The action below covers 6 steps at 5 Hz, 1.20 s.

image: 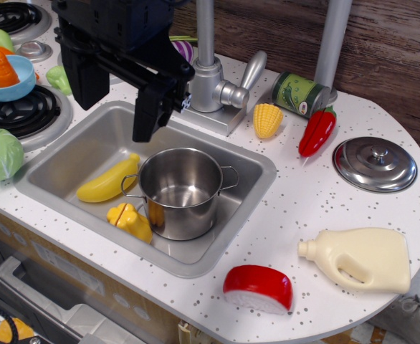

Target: Put lid on pot or pan

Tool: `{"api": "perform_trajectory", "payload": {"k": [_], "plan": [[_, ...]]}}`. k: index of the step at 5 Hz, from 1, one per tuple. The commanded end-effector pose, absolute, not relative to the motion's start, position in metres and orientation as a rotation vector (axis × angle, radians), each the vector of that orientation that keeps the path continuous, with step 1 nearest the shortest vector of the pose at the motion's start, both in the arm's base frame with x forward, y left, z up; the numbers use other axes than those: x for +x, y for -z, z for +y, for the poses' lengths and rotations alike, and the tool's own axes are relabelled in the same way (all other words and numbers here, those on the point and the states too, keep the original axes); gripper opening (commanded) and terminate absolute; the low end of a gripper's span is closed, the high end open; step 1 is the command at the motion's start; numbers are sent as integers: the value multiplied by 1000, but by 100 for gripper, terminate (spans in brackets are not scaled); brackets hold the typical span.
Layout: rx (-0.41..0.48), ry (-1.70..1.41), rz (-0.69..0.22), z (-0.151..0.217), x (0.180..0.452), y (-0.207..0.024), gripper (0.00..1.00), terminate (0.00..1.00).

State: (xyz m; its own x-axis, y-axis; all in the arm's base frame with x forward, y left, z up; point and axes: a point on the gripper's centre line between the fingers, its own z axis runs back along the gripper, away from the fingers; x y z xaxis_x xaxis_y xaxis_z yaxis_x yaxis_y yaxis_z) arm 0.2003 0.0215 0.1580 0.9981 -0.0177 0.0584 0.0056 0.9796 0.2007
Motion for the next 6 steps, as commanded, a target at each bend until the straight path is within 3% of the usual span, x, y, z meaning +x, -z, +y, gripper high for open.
{"api": "perform_trajectory", "payload": {"k": [1, 2, 4, 5, 6], "plan": [[202, 12, -60, 21, 200, -158, 100, 0], [196, 6, -78, 22, 201, -159, 100, 0], [123, 16, -122, -78, 301, -137, 100, 0], [90, 19, -153, -115, 342, -121, 100, 0], [90, 31, -204, -133, 366, -111, 100, 0]]}}
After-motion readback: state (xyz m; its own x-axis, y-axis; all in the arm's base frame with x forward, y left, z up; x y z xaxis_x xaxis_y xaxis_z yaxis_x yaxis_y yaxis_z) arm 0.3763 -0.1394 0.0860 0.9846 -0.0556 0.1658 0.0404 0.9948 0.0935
